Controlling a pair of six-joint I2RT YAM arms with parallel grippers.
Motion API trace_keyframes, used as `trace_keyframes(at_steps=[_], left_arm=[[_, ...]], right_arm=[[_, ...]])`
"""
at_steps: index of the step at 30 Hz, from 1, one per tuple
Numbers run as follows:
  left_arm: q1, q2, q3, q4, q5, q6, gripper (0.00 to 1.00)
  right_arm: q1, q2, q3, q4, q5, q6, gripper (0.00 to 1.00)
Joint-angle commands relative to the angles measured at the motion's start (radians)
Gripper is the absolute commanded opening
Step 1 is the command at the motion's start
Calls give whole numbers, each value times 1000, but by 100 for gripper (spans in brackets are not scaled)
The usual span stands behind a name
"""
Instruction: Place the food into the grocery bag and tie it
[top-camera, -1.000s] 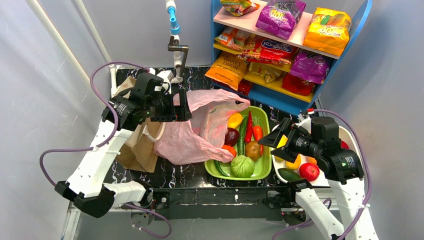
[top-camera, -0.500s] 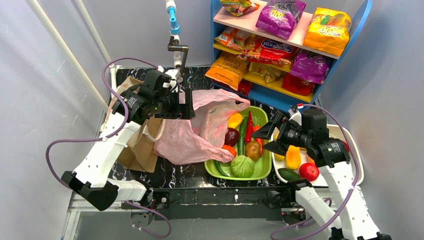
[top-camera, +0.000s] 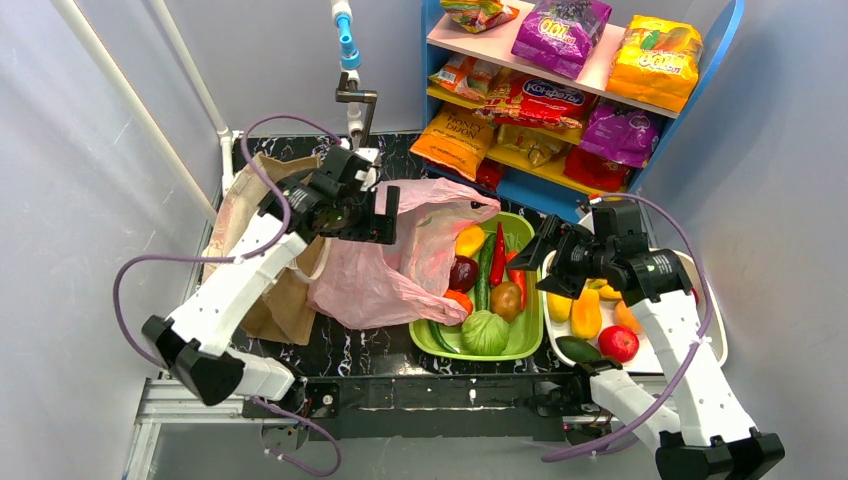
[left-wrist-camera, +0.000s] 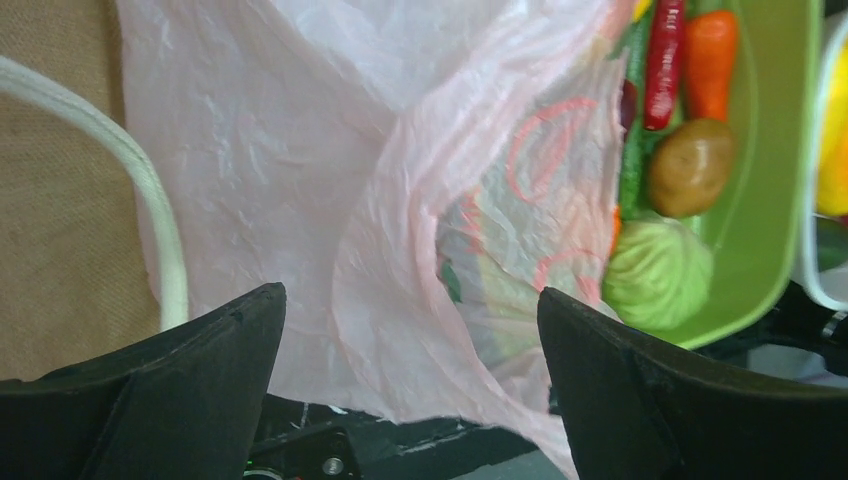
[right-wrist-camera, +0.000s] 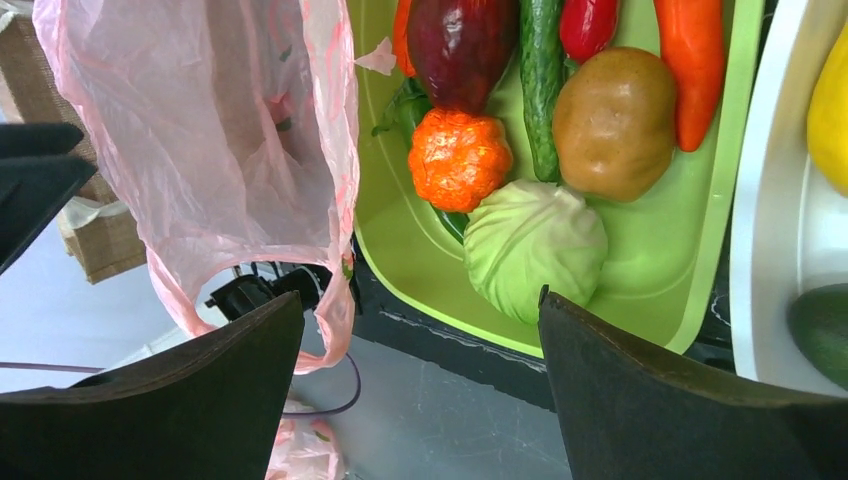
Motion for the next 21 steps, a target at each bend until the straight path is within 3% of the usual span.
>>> trace_keyframes(at_steps=[1,6,8,10,13,16,18,21], left_arm=[[-2,99,79,-17,-93,27,94],[-2,184,83,41,-114,19,84],[-2,221,91,41,-124,12,75],[-2,253,108,25,-143,1,59],[-1,285,140,6,-160,1,27],[0,293,181,-28,-220,4,6],[3,296,220,-68,-257,2,0],[9,279,256,-107,-281,-12,0]], right_arm=[[3,60,94,-28,-24,-119,93],[4,97,41,72,-10,-177,94],[4,129,57,59,-7,-187,94],[5,148,82,48,-5,-184,93],[10,156,82,86,5,-188,94],[22,193,67,128,9,-190,94],[46,229,72,133,37,-174,94],[109,257,57,184,104,-137,94]])
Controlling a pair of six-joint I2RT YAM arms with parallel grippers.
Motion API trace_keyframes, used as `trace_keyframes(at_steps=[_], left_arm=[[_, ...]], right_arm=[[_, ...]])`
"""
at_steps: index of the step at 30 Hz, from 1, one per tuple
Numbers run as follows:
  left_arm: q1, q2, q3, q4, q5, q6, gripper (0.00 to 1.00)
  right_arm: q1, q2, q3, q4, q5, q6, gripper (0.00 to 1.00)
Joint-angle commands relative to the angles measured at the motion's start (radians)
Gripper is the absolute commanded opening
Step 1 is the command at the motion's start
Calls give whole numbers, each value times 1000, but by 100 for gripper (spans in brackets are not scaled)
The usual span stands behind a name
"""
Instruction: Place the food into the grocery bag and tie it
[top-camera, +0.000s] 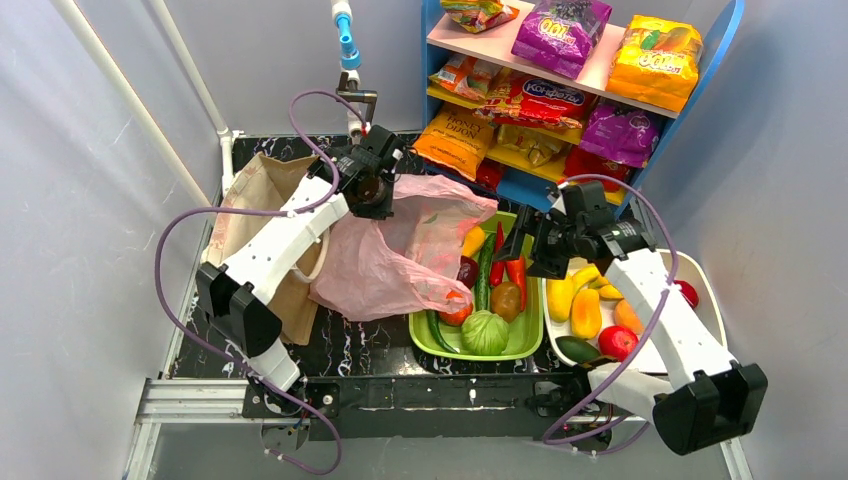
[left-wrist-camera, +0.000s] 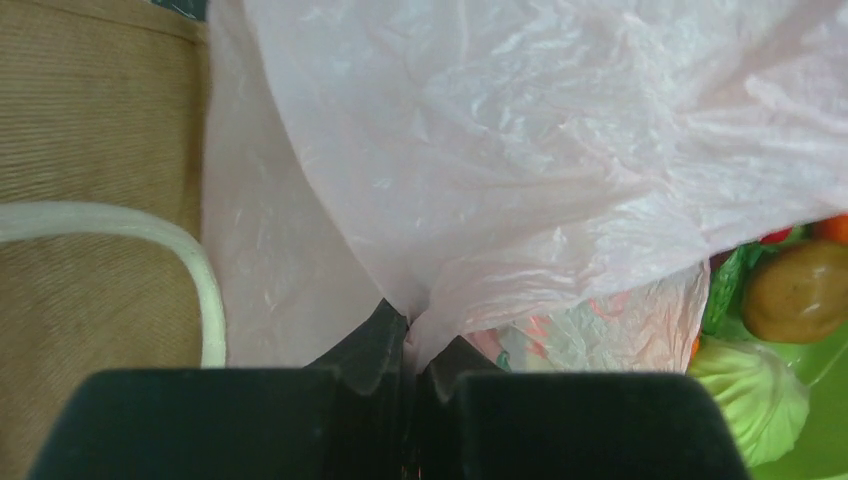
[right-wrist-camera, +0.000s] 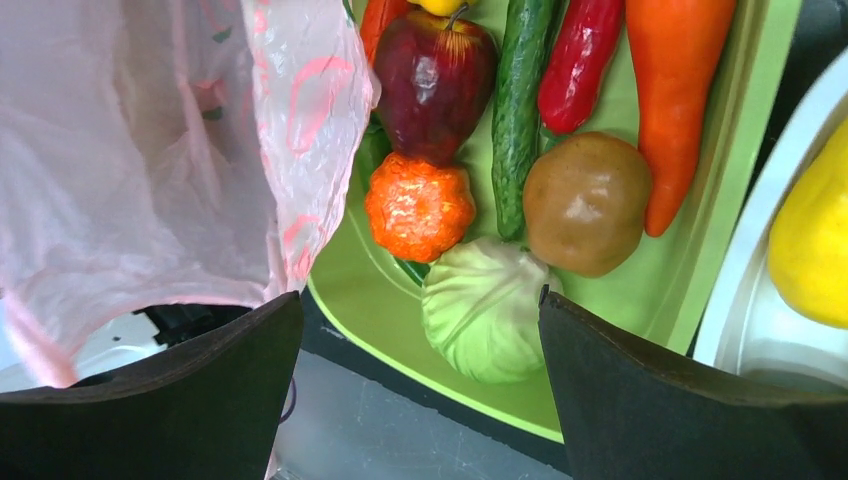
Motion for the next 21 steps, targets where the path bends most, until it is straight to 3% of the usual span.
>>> trace_keyframes(at_steps=[1,21], left_arm=[[9,-55,77,-88,-92,-22,0],[29,-94,121,-256,-249,-119,0]], right_arm=[[88,42,0,126,103,37,95],[247,228,-124,430,271,241,96]])
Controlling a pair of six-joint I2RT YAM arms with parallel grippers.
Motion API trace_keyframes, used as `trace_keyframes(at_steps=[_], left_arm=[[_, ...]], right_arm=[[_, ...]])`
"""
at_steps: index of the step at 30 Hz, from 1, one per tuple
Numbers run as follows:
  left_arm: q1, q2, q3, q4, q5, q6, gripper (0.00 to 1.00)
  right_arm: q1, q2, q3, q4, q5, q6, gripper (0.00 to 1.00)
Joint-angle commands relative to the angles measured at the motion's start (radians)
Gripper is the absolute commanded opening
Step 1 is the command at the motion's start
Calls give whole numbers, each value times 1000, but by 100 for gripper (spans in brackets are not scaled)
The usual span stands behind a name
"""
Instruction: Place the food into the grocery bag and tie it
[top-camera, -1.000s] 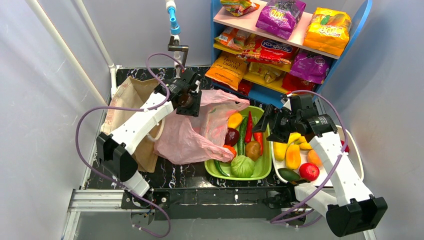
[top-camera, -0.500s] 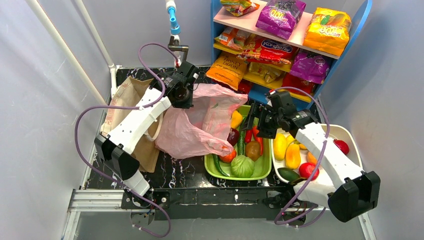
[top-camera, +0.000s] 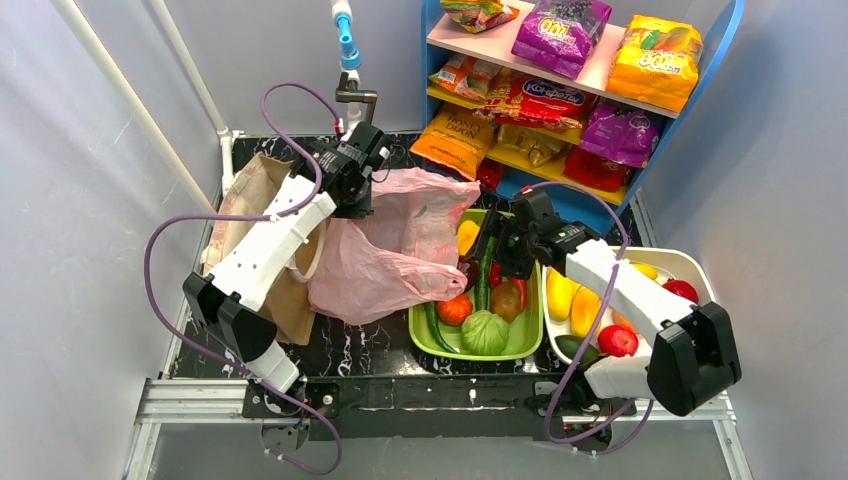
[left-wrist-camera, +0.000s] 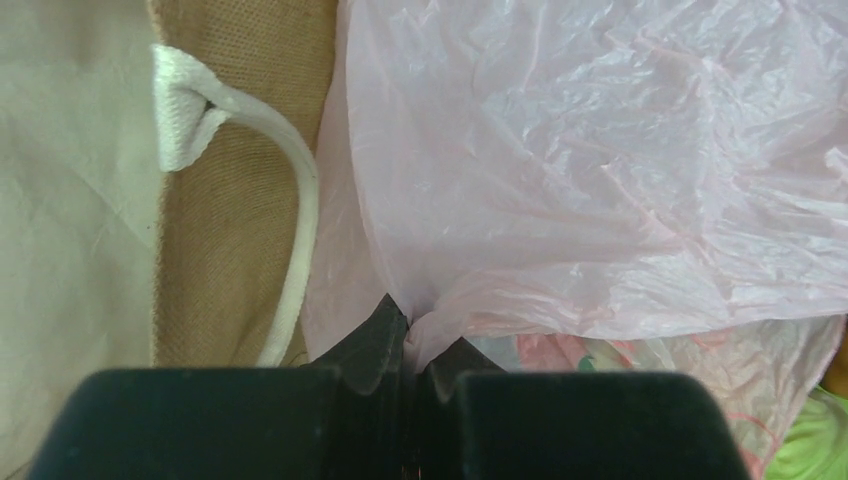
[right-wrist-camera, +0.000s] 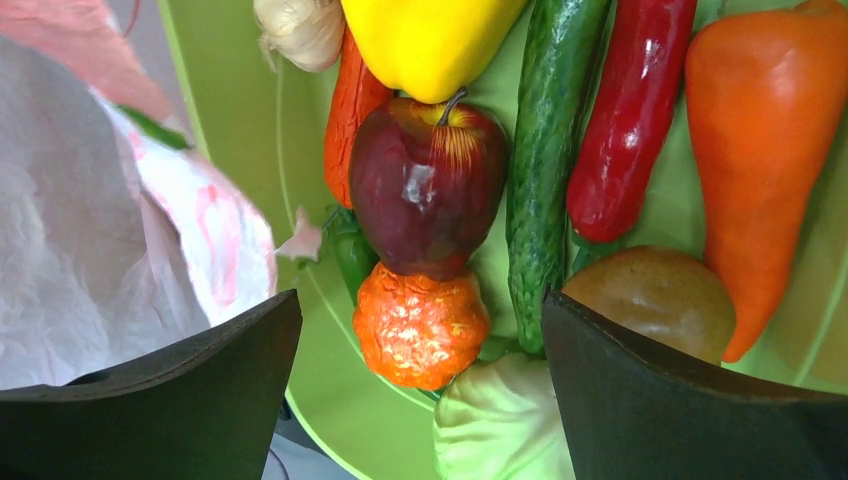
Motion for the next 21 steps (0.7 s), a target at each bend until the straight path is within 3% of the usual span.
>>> trace_keyframes(at_steps=[1,21], left_arm=[[11,-55,21,-64,-77,-31,0],[31,-98,-3,-68,-105,-38,0]], right_arm=[[24,35,-17,105,42,41,96],[69,226,21,151,9,72,87]])
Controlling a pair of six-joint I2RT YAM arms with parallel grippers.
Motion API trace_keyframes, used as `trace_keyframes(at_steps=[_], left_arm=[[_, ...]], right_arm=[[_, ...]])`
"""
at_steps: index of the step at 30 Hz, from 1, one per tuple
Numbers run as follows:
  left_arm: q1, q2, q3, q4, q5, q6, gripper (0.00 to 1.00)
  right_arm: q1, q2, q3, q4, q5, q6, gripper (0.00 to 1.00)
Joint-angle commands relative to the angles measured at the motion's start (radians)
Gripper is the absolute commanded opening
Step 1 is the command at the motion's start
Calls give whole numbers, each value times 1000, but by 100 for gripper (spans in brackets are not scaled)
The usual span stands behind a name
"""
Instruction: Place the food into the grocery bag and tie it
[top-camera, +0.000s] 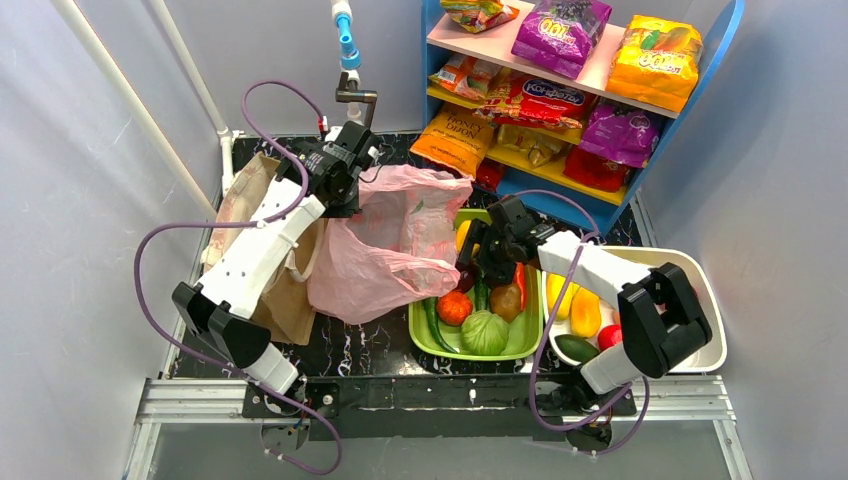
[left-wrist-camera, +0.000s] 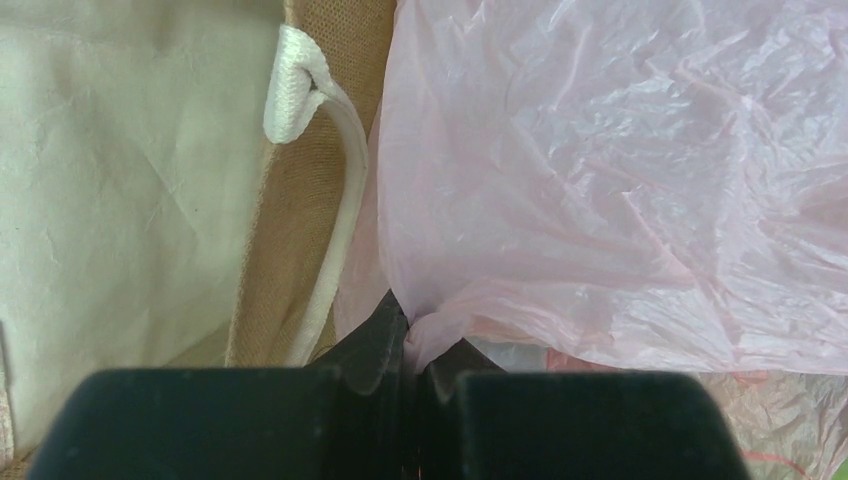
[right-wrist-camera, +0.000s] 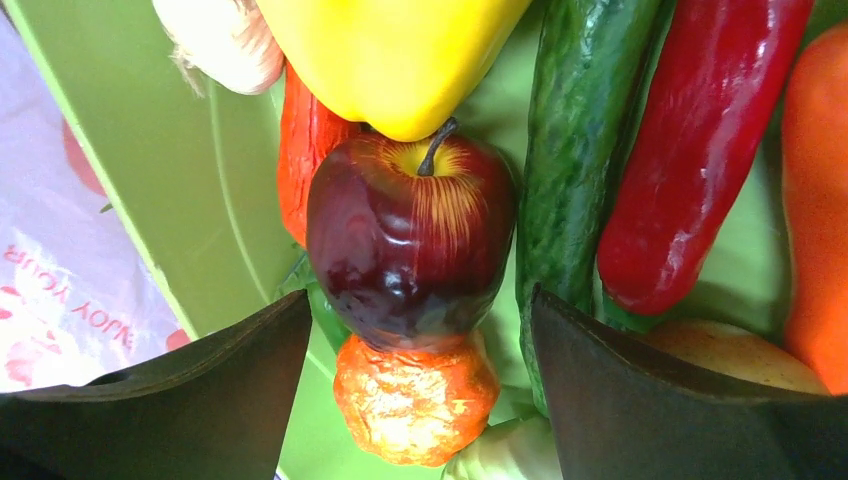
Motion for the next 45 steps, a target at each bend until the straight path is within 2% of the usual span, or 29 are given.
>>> trace_keyframes(at_steps=[1,13,16,23,30,45], left_arm=[[7,-54,-6,-19,-28,-12,0],[7,-80,-40,2,-11,0,0],[7,-87,-46,3,-9,1,0],[7,-99,-60,5,-14,6,0],[7,-109,-77,32,24,24,0],[7,-117,-131,93,103,35,0]], right_arm=[[16,29,33,28,-1,3,87],[32,134,118,8,-12,10,75],[32,154,136,-12,-22,-2,67],[32,141,170,-84,-15,-56,37],[33,46,212,-203,25,-128,21],[32,-264,222,-380,131,-205,15]])
